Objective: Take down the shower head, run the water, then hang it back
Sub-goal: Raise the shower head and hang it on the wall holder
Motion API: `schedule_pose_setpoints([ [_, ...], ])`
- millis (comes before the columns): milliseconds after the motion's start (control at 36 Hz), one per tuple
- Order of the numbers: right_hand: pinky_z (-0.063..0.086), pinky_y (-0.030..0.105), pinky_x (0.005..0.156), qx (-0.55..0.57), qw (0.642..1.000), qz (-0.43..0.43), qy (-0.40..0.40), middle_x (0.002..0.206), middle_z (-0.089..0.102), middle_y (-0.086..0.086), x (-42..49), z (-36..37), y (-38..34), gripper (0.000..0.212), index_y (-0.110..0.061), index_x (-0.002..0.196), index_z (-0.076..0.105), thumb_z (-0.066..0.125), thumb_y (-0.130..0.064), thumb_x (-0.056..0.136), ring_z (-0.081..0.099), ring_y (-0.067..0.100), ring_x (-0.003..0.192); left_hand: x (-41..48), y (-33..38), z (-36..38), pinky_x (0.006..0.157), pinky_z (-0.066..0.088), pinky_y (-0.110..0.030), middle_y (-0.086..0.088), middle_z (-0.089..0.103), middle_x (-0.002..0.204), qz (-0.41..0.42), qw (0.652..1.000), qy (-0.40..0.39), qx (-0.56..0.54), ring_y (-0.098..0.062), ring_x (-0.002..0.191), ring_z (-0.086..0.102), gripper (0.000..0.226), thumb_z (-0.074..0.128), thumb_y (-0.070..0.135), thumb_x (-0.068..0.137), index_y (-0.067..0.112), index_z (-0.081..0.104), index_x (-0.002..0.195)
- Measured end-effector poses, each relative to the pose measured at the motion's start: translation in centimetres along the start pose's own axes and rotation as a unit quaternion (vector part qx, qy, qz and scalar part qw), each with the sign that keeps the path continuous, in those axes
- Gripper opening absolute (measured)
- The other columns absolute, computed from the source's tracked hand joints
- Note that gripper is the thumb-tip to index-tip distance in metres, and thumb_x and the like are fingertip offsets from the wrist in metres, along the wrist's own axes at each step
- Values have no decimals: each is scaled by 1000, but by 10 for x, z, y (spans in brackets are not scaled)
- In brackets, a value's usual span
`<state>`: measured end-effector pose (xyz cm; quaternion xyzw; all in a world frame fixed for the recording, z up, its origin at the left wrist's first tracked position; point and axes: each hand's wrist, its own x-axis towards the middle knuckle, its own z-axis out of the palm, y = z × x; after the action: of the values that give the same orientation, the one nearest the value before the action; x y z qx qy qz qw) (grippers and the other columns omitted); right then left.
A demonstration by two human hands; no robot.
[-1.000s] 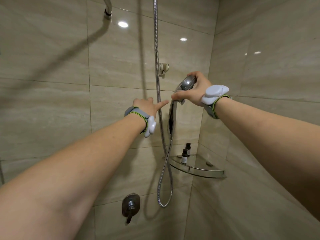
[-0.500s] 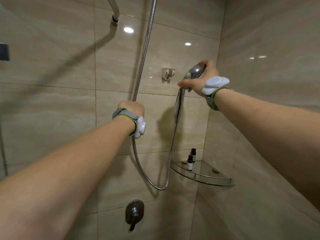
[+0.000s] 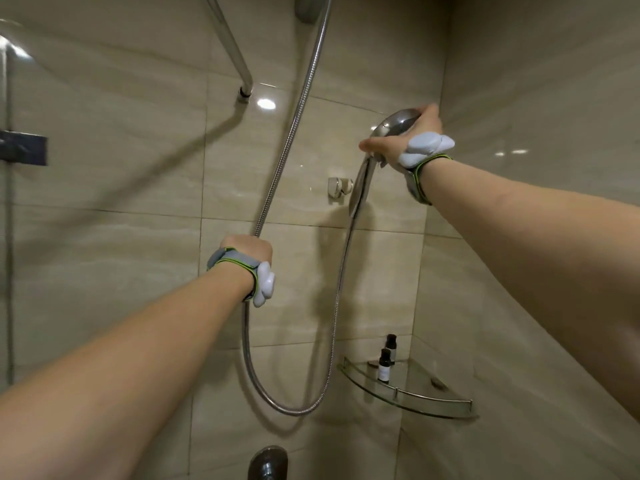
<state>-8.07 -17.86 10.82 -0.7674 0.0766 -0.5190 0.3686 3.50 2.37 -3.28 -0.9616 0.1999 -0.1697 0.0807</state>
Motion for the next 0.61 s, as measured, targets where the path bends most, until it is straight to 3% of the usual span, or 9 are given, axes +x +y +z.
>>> schedule_pose_setpoints([
  [28,36,-3,50,0,1000,-4,2,127,44,0,2,-1,-5,89,-12,135,35,91,-32,69,51,15,104,0,-1,-2,81,53,-33,-10,69,119,1,1000,-2,-1,-21,107,66,36,54,3,80,4,74,110],
  [56,38,-3,55,2,1000,0,1,127,43,1,1,-1,-4,88,-11,135,34,90,-30,70,50,16,104,-1,1,2,79,51,-31,-9,69,119,2,1000,-8,-4,-20,108,66,36,54,3,81,5,74,110],
  [111,44,11,75,4,1000,-6,15,128,46,4,7,0,-11,90,-11,133,36,92,-33,65,53,17,107,-1,-1,-3,72,45,-29,-9,70,119,4,1000,1,-8,-19,107,66,35,53,5,81,6,75,108],
  [250,44,21,82,-5,999,-16,49,130,47,3,11,4,-16,99,-12,132,37,94,-41,56,55,20,109,-1,1,-10,82,54,-33,-8,72,111,3,1000,-17,-24,-19,103,68,34,60,8,74,2,76,103],
  [333,44,22,87,6,998,-19,59,132,44,3,14,6,-18,101,-11,133,35,95,-39,56,54,20,109,0,3,-13,84,54,-40,-5,71,75,6,999,-37,-25,-19,85,67,11,66,12,64,12,76,63],
  [361,45,23,88,7,998,-20,62,132,43,4,15,8,-19,102,-11,133,35,95,-40,55,54,20,110,1,4,-15,86,54,-47,-5,71,75,6,999,-35,-31,-20,87,68,9,66,12,63,10,75,60],
  [444,44,23,87,11,998,-18,67,132,41,4,17,11,-17,99,-11,132,35,93,-39,57,52,19,107,3,7,-18,84,52,-54,-7,71,105,8,999,-22,-37,-24,95,68,22,67,14,62,-3,74,74],
  [528,44,24,86,16,997,-15,75,134,40,4,18,12,-16,95,-10,130,35,93,-37,60,49,18,103,6,7,-19,82,53,-48,1,69,79,14,999,-33,-38,-17,80,63,26,69,17,61,-8,67,69],
  [611,46,26,86,15,996,-16,87,134,39,3,20,13,-17,93,-11,129,36,93,-37,61,48,18,99,6,8,-19,79,52,-38,0,47,55,4,999,-23,-45,-13,64,51,25,68,17,61,1,54,48],
])
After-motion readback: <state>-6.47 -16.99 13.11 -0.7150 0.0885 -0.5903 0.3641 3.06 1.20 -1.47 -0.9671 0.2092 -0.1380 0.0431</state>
